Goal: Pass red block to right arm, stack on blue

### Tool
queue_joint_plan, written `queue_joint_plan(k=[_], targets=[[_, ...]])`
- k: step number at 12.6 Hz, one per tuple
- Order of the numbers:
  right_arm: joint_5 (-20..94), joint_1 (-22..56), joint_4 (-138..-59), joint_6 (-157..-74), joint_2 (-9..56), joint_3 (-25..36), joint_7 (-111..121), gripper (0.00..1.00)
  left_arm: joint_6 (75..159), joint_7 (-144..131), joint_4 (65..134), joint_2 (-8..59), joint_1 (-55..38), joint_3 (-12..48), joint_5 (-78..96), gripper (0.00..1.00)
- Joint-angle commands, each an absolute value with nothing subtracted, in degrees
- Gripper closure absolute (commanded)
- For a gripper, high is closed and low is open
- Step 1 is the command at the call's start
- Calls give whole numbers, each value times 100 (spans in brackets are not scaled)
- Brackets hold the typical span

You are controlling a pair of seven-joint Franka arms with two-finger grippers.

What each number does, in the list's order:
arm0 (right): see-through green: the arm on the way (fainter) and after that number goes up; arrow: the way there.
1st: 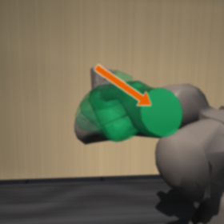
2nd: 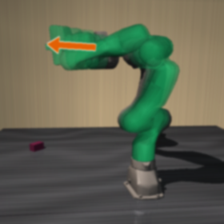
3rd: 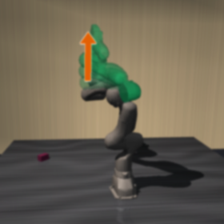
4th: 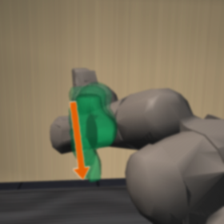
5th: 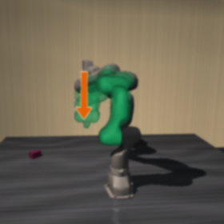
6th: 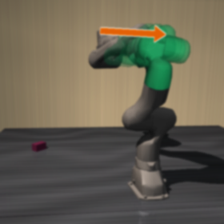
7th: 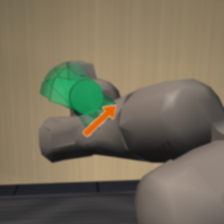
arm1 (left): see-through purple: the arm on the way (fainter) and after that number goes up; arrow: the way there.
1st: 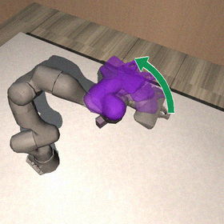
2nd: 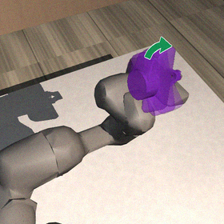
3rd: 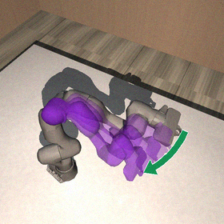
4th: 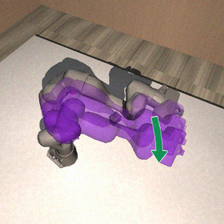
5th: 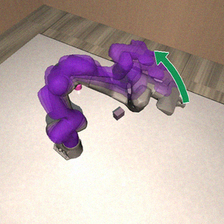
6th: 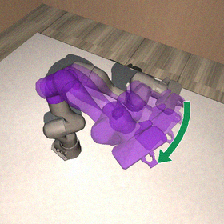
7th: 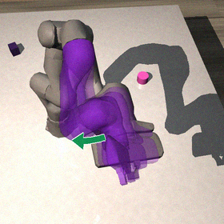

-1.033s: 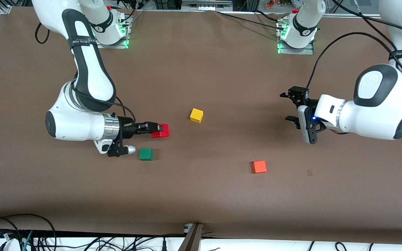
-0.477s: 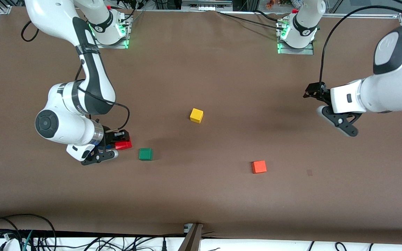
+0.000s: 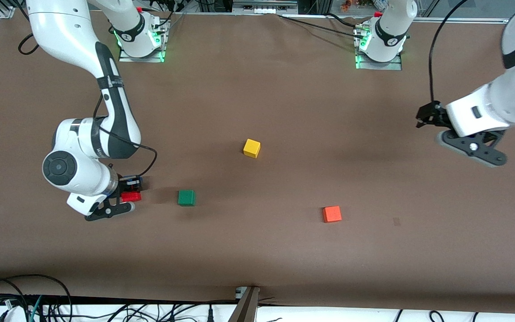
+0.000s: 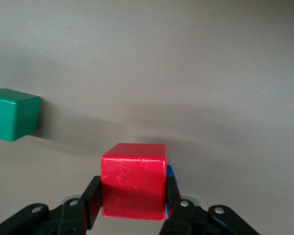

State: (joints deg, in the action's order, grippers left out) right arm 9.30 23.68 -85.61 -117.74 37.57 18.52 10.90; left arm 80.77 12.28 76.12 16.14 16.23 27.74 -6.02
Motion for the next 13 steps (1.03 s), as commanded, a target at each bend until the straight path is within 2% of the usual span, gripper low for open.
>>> queue_joint_plan(k=[1,5,6,8,10,12,13], targets=[[852,2268,-8701,-11813,3683,1828,1125,100,7743,1099,7357,1635,1652,2725,-721,0],[932,2180,-9078,-11830,3473,1828,1055,100,7734,1081,7181,1609,1626,2699,-729,0],[975,2180,-9201,-11839,3359,1819,1055,100,7760,1064,7302,1417,1548,2420,-669,0],[1151,2188,-9377,-11839,3200,1828,1055,100,7918,1064,7689,1048,498,1088,-406,0],[1221,2188,-9526,-11856,3086,1828,1046,100,8434,1055,8573,426,-16,494,-325,0],[1266,2188,-9763,-12040,3006,1828,1046,100,9137,968,9628,-339,-79,448,-325,0],[1266,2188,-9913,-12189,2936,1819,1046,100,9193,758,9824,-482,-192,379,-325,0]])
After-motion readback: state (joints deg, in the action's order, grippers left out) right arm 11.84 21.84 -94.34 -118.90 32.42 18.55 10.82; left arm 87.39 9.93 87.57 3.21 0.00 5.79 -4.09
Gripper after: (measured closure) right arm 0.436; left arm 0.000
